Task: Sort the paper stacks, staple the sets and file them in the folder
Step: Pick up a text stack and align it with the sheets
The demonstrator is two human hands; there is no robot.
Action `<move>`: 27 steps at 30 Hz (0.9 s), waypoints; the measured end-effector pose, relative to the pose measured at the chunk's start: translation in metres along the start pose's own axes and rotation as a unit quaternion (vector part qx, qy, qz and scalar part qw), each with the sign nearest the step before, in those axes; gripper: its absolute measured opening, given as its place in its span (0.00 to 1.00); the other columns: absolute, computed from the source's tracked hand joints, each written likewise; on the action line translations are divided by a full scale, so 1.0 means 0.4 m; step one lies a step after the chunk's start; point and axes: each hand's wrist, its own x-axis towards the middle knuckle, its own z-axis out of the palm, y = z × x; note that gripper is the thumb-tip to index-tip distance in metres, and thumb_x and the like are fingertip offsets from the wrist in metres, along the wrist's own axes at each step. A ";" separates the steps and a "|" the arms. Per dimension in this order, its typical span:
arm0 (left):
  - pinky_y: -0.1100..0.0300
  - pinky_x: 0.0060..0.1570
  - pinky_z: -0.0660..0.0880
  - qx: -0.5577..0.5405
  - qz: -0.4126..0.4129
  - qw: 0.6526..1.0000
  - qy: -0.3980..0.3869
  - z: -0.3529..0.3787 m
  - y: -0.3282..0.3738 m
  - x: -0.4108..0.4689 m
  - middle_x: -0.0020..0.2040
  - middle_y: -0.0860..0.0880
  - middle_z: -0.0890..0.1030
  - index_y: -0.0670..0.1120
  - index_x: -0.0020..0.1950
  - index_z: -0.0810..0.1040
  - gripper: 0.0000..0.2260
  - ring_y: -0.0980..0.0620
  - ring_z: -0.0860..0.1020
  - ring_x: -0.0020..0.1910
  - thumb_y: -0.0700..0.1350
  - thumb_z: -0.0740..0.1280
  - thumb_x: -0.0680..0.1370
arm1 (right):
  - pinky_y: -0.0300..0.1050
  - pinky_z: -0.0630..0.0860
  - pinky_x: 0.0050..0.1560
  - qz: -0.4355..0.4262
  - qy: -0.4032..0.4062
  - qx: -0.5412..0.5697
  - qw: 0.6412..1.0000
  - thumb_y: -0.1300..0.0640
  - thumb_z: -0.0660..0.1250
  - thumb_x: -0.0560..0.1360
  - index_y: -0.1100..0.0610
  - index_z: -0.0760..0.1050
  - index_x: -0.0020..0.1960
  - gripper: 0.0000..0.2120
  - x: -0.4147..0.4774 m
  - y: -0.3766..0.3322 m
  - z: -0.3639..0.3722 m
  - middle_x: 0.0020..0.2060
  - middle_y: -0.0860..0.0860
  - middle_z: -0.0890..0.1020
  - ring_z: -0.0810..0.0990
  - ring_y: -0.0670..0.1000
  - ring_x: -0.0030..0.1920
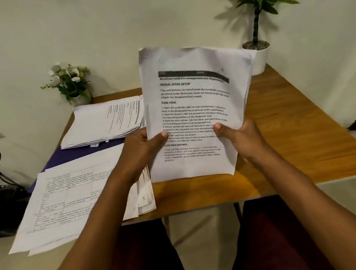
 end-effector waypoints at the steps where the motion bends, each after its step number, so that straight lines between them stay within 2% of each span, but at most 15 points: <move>1: 0.51 0.50 0.83 0.001 0.013 1.000 0.002 0.006 0.010 0.004 0.55 0.55 0.86 0.54 0.61 0.82 0.12 0.51 0.86 0.53 0.52 0.72 0.78 | 0.56 0.81 0.59 -0.006 -0.006 -0.027 1.000 0.59 0.74 0.76 0.49 0.83 0.49 0.05 0.000 -0.001 0.004 0.47 0.45 0.88 0.86 0.50 0.52; 6: 0.52 0.53 0.82 -0.031 0.074 0.995 0.051 0.040 0.030 0.010 0.53 0.55 0.87 0.55 0.58 0.81 0.08 0.52 0.85 0.53 0.51 0.71 0.79 | 0.44 0.82 0.53 -0.048 -0.012 -0.067 0.997 0.58 0.73 0.77 0.46 0.81 0.50 0.07 0.002 -0.037 0.012 0.43 0.38 0.86 0.85 0.42 0.49; 9: 0.50 0.53 0.82 -0.050 0.066 0.995 0.063 0.057 -0.001 0.005 0.53 0.54 0.87 0.54 0.58 0.81 0.09 0.51 0.86 0.52 0.50 0.71 0.79 | 0.33 0.80 0.44 -0.060 -0.013 -0.079 0.995 0.59 0.72 0.77 0.45 0.79 0.48 0.09 -0.002 -0.033 0.004 0.42 0.38 0.84 0.84 0.36 0.44; 14: 0.45 0.55 0.83 -0.046 0.032 0.996 0.069 0.078 -0.057 -0.013 0.54 0.53 0.86 0.50 0.63 0.79 0.16 0.52 0.85 0.52 0.50 0.73 0.77 | 0.33 0.79 0.40 -0.032 -0.002 -0.088 0.996 0.56 0.72 0.78 0.47 0.79 0.48 0.04 -0.018 0.006 0.006 0.44 0.41 0.84 0.84 0.38 0.43; 18: 0.47 0.53 0.83 -0.058 0.038 0.995 0.071 0.072 -0.069 -0.011 0.54 0.51 0.87 0.49 0.63 0.80 0.16 0.50 0.85 0.53 0.49 0.73 0.77 | 0.31 0.79 0.40 -0.050 -0.002 -0.082 0.995 0.57 0.72 0.78 0.45 0.78 0.47 0.07 -0.019 0.002 0.005 0.44 0.40 0.83 0.83 0.35 0.40; 22: 0.50 0.54 0.83 -0.057 0.025 0.996 0.068 0.087 -0.089 -0.023 0.55 0.54 0.86 0.48 0.67 0.77 0.19 0.53 0.85 0.53 0.50 0.72 0.77 | 0.31 0.78 0.38 -0.035 0.005 -0.087 0.996 0.57 0.71 0.79 0.48 0.78 0.51 0.05 -0.028 0.029 0.009 0.44 0.41 0.83 0.83 0.39 0.42; 27: 0.53 0.52 0.83 -0.065 0.036 0.995 0.070 0.083 -0.103 -0.026 0.55 0.55 0.86 0.52 0.64 0.78 0.15 0.52 0.85 0.54 0.49 0.72 0.78 | 0.30 0.78 0.38 -0.036 0.012 -0.095 0.995 0.57 0.72 0.78 0.46 0.78 0.49 0.06 -0.027 0.029 0.001 0.43 0.40 0.83 0.83 0.36 0.40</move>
